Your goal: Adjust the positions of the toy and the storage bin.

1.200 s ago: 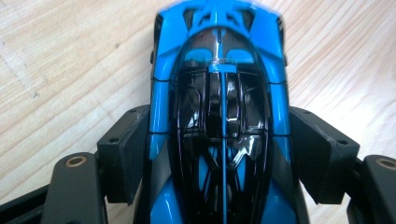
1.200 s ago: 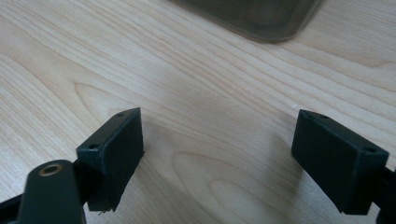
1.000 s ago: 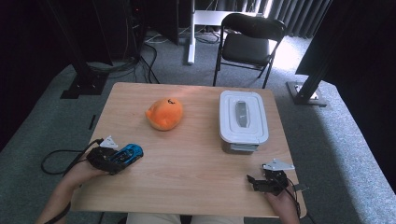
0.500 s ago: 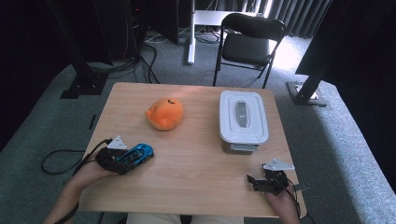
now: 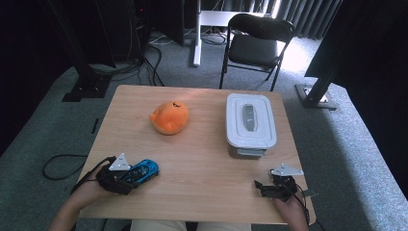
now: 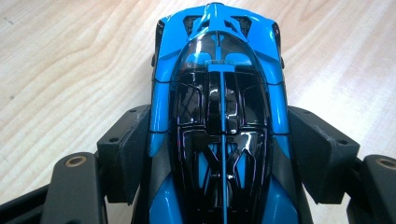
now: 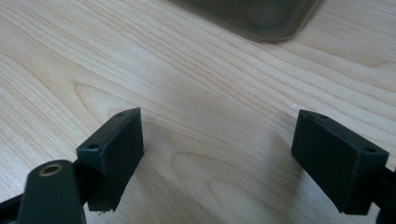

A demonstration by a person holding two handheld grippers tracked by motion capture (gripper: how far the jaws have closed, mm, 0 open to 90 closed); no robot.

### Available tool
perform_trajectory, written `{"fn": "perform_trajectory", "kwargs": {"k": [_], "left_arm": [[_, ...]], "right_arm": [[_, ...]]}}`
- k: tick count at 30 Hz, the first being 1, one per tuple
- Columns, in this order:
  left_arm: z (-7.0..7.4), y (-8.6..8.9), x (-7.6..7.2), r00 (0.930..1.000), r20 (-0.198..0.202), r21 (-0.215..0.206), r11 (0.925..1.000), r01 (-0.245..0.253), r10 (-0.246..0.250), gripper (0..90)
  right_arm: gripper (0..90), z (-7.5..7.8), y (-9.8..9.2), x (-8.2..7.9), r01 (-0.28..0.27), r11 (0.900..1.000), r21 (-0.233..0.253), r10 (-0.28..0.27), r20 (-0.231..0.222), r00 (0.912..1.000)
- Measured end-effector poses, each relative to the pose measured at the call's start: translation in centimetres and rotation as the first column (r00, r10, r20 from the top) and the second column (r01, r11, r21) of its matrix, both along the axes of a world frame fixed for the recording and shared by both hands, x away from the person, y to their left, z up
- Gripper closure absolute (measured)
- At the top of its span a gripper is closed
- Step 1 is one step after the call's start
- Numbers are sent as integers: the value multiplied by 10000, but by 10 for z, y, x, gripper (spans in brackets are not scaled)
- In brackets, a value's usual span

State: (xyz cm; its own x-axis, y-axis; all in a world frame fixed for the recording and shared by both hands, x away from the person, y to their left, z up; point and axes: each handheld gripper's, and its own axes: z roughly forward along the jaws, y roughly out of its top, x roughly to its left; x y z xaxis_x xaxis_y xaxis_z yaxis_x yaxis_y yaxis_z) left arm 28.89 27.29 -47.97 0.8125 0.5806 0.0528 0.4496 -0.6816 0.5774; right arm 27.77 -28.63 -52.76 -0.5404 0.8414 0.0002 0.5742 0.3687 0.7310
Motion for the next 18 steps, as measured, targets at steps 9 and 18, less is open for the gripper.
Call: {"fn": "perform_trajectory", "kwargs": {"k": [9,18], "left_arm": [[-12,6,1,9994,-36,206,9992,-335,335,280],[-22,10,1,9987,-265,-35,9991,-431,430,275]], "right_arm": [[163,0,0,0,0,10000,-1,0,3,10000],[163,0,0,0,1,10000,-5,-1,5,10000]]}}
